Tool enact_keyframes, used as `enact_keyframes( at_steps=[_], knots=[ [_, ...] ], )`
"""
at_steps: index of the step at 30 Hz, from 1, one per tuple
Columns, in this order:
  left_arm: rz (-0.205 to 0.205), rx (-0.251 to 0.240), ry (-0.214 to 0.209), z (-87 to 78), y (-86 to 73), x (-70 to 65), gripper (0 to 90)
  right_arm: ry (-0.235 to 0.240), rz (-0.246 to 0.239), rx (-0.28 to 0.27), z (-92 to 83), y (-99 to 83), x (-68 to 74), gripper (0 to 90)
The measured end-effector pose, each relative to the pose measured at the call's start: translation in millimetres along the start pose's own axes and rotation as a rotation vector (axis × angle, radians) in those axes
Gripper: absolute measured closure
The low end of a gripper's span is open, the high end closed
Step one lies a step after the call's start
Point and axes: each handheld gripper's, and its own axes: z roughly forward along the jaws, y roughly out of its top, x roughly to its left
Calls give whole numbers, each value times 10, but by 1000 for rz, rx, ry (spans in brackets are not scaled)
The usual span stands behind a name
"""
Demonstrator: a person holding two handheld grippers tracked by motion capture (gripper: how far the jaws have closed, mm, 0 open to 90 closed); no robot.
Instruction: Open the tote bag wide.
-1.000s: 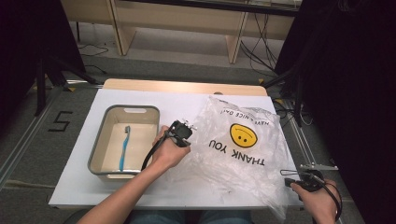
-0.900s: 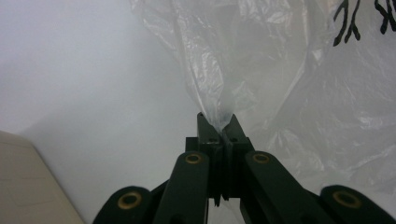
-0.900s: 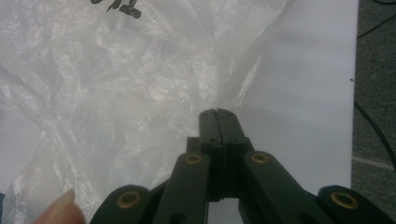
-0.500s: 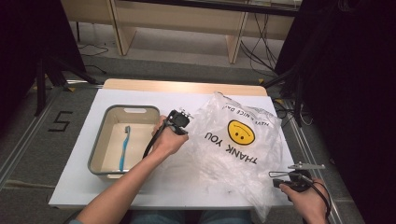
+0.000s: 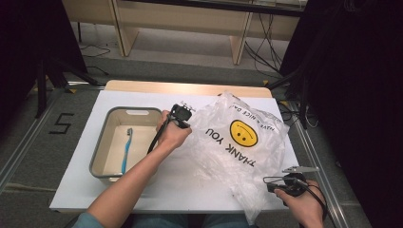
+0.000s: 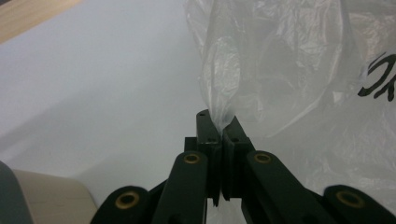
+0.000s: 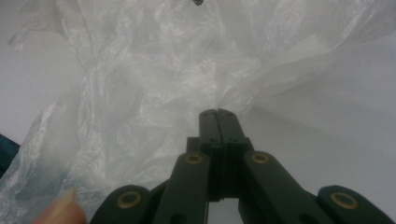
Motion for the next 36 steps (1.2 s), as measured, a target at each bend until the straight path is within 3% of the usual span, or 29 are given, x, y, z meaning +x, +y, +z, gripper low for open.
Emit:
enact_keyframes(
  at_steps=[7,8,9,12,14,15,20,25,26,32,36],
  knots=[
    [12,-17,29,19,38,22,816,17,-9,13,27,0,48,900],
    [15,-33,37,13,51,21,782,18,-12,15,31,1,52,900],
    [21,-44,48,6,59,20,675,23,-15,14,35,3,57,900],
    [23,-85,87,-36,82,2,546,23,-28,8,39,4,63,900],
    [28,-89,96,-50,83,-3,516,24,-31,5,40,2,66,900],
    [30,-97,102,-59,84,-9,429,28,-39,2,37,2,74,882],
    [39,-151,132,-145,91,-13,363,26,-56,-14,18,4,86,807],
    [31,-205,110,-268,97,-18,321,4,-71,-73,-47,34,89,701],
    [24,-215,98,-289,96,-20,320,-10,-77,-106,-76,52,91,648],
    [24,-218,23,-404,51,-36,321,-27,-117,-176,-101,103,111,557],
    [37,-222,-3,-485,-10,-82,317,-34,-144,-219,-101,139,132,491]
  ],
)
